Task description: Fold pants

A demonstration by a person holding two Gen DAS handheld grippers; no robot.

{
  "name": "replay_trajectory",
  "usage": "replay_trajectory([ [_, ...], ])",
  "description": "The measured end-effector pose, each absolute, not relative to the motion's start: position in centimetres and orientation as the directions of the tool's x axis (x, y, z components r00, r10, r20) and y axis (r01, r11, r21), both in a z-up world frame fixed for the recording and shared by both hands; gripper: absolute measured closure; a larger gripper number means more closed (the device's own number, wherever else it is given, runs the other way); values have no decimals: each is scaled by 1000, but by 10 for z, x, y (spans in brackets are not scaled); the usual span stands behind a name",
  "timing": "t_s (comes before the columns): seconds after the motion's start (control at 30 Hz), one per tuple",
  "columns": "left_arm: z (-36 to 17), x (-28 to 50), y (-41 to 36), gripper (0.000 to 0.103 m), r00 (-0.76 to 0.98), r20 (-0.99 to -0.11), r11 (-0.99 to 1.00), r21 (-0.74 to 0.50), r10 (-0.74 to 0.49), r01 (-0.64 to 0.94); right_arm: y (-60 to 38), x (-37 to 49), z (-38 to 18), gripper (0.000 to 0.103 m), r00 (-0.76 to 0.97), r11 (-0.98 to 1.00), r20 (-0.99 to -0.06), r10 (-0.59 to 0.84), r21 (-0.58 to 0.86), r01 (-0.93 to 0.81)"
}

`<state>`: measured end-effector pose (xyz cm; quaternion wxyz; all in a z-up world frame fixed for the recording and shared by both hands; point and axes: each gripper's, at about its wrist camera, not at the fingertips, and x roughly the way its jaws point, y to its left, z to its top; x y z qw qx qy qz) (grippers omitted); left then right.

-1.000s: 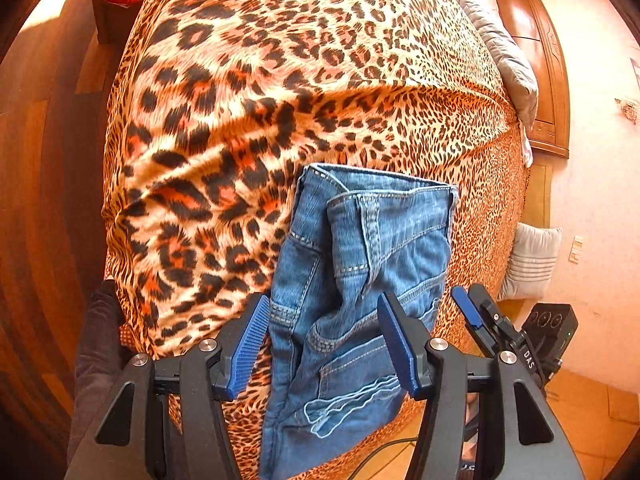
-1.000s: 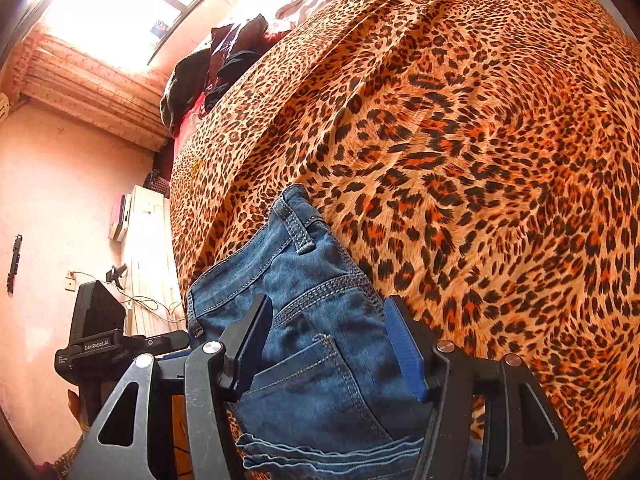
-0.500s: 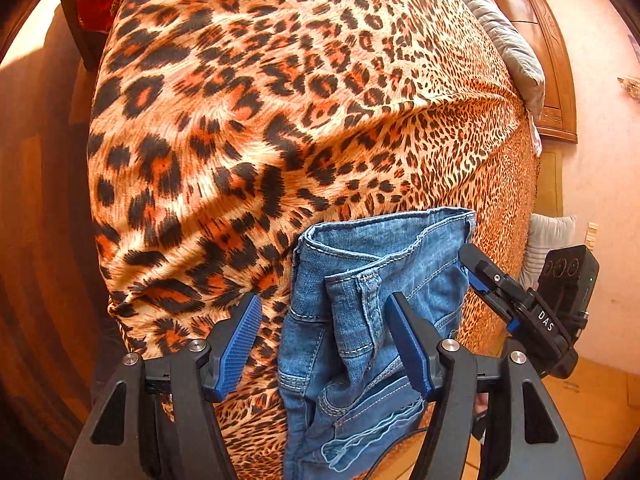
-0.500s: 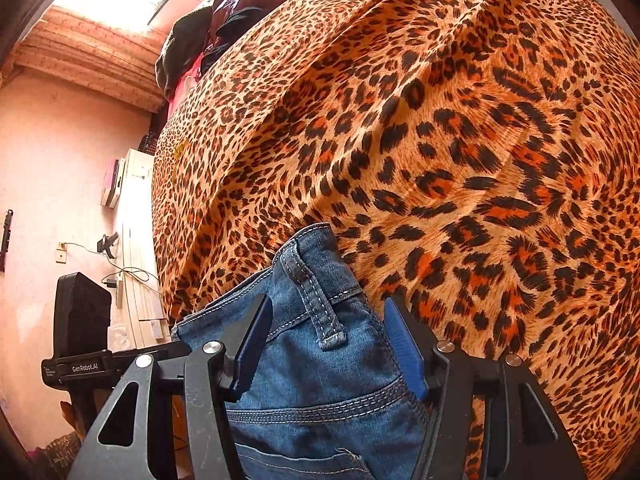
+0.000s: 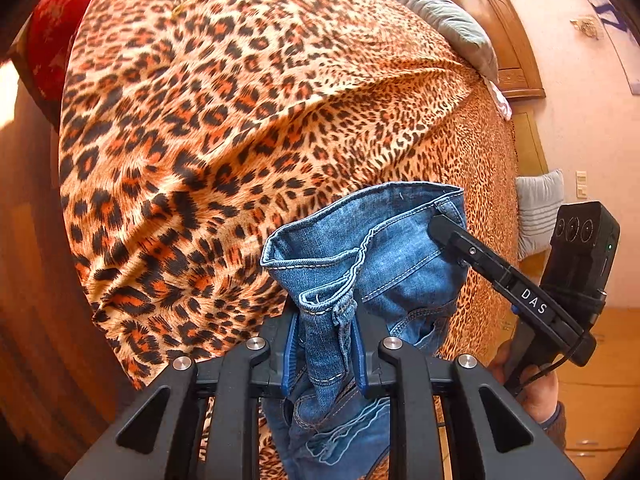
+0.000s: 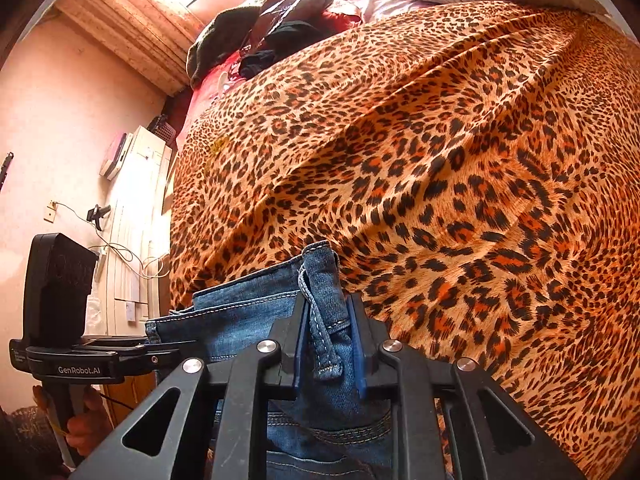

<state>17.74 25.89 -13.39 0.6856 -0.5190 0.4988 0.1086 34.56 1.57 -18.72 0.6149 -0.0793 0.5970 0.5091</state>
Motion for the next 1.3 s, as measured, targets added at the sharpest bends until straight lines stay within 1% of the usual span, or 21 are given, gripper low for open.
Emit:
replay_trajectory([
  [0.2, -57, 175, 201, 83, 523, -815, 654, -539, -249, -530, -66, 337, -124, 85, -173, 414, -682, 711, 604, -681],
  [0.33, -15, 152, 143, 82, 544, -808, 781, -485, -228, -394, -147, 319, -102, 84, -133, 400, -609, 782, 654, -642],
  [0.43, -8, 133, 97, 82, 510, -806, 819, -492, -299, -296, -209, 296, -108, 81, -110, 426, -595, 796, 680, -597],
  [0.57, -40, 120, 37, 81, 360, -823, 821, -531, -440, -210, -284, 258, -146, 80, -95, 505, -623, 777, 706, -497],
  [0.63, -78, 116, 11, 81, 228, -836, 810, -544, -499, -219, -313, 241, -176, 78, -94, 567, -667, 739, 691, -447],
  [0.7, -117, 112, 1, 81, 102, -845, 796, -530, -525, -292, -331, 225, -209, 78, -107, 666, -757, 644, 624, -408],
  [0.73, -130, 108, 4, 81, 70, -829, 768, -542, -554, -342, -339, 218, -222, 78, -109, 715, -803, 586, 575, -398],
  [0.8, -135, 98, 18, 78, 84, -773, 682, -601, -629, -417, -357, 209, -236, 78, -109, 763, -841, 531, 530, -370],
  [0.87, -122, 87, 32, 74, 130, -747, 649, -638, -652, -414, -379, 203, -229, 78, -78, 762, -827, 556, 546, -348],
  [0.9, -114, 81, 39, 70, 154, -749, 648, -642, -645, -409, -387, 204, -222, 77, -52, 766, -824, 565, 547, -339],
  [0.93, -107, 75, 47, 63, 178, -752, 644, -643, -635, -415, -397, 206, -214, 71, -22, 767, -816, 578, 553, -325],
  [0.97, -104, 70, 53, 58, 200, -747, 627, -647, -634, -434, -404, 210, -207, 68, 5, 758, -795, 607, 578, -302],
  [1.0, -102, 67, 59, 52, 223, -734, 596, -660, -642, -457, -408, 216, -201, 60, 29, 742, -766, 643, 612, -274],
  [1.03, -103, 66, 64, 52, 249, -716, 558, -676, -653, -481, -409, 222, -195, 52, 44, 718, -733, 679, 650, -250],
  [1.07, -104, 67, 68, 52, 270, -700, 525, -689, -661, -500, -406, 228, -192, 47, 45, 682, -693, 720, 693, -232],
  [1.1, -109, 70, 71, 51, 276, -698, 509, -687, -661, -519, -399, 235, -192, 36, 33, 644, -654, 756, 733, -220],
  [1.13, -113, 75, 71, 51, 275, -699, 498, -681, -660, -537, -388, 241, -195, 32, 14, 617, -629, 778, 759, -209],
  [1.17, -118, 82, 69, 51, 274, -692, 484, -683, -667, -547, -375, 245, -199, 32, -8, 604, -618, 786, 770, -206],
  [1.2, -123, 87, 63, 51, 257, -694, 486, -676, -672, -554, -361, 249, -205, 33, -37, 610, -631, 775, 762, -218],
  [1.27, -131, 92, 44, 51, 196, -729, 536, -632, -656, -559, -330, 252, -219, 32, -67, 674, -715, 696, 683, -282],
  [1.3, -133, 95, 36, 53, 162, -752, 575, -607, -639, -548, -317, 252, -226, 37, -100, 679, -733, 673, 665, -312],
])
